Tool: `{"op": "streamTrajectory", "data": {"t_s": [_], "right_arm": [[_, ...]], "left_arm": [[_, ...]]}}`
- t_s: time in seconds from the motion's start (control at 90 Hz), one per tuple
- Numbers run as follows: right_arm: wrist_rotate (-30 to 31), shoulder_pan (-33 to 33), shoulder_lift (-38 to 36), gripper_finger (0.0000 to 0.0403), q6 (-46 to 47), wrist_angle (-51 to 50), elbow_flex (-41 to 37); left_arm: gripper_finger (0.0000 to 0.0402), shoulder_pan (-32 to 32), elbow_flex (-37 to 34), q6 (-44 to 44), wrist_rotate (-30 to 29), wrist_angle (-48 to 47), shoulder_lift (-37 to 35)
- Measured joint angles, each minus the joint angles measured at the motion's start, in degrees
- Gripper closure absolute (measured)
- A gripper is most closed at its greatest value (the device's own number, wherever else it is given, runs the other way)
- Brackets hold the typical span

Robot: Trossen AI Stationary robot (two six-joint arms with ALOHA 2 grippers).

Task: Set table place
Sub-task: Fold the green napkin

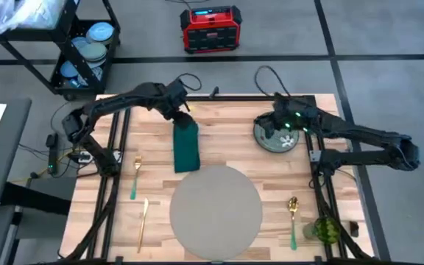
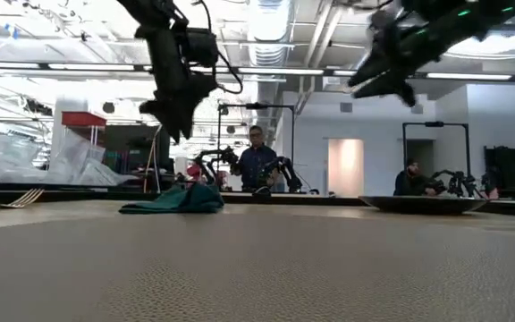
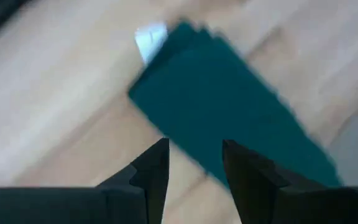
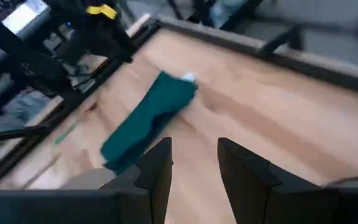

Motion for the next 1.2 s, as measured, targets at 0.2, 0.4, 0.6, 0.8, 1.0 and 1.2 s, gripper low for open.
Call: {"op": "streamTrajectory", "data": {"t_s": [0.2,0.4,0.6,0.8,1.0,1.2], "right_arm": [[-15.4,-1.4,19.5,0.0284,-0.3,8.4,14.0],[-19.7,-1.4,32.9,0.0284,1.1,10.2,20.3],[-25.5,0.6,43.2,0.0284,13.8,27.5,20.4],[-29.3,2.5,51.8,0.0284,25.8,36.6,20.3],[-26.0,2.5,52.6,0.0284,24.4,34.9,20.9],[-21.5,0.7,52.6,0.0284,9.0,10.8,27.6]], "left_arm": [[0.0269,-2.8,-4.4,-4.3,3.7,2.2,-1.8],[0.0269,-4.3,-17.4,-12.6,12.8,15.8,-8.7],[0.0269,-5.5,-32.1,-23.4,12.8,25.6,-18.4],[0.0269,-5.5,-39.8,-30.6,12.6,36.3,-23.2],[0.0269,-5.5,-41.0,-30.4,12.5,38.1,-23.0],[0.0269,-5.5,-41.5,-30.3,12.5,39.5,-23.0]]}}
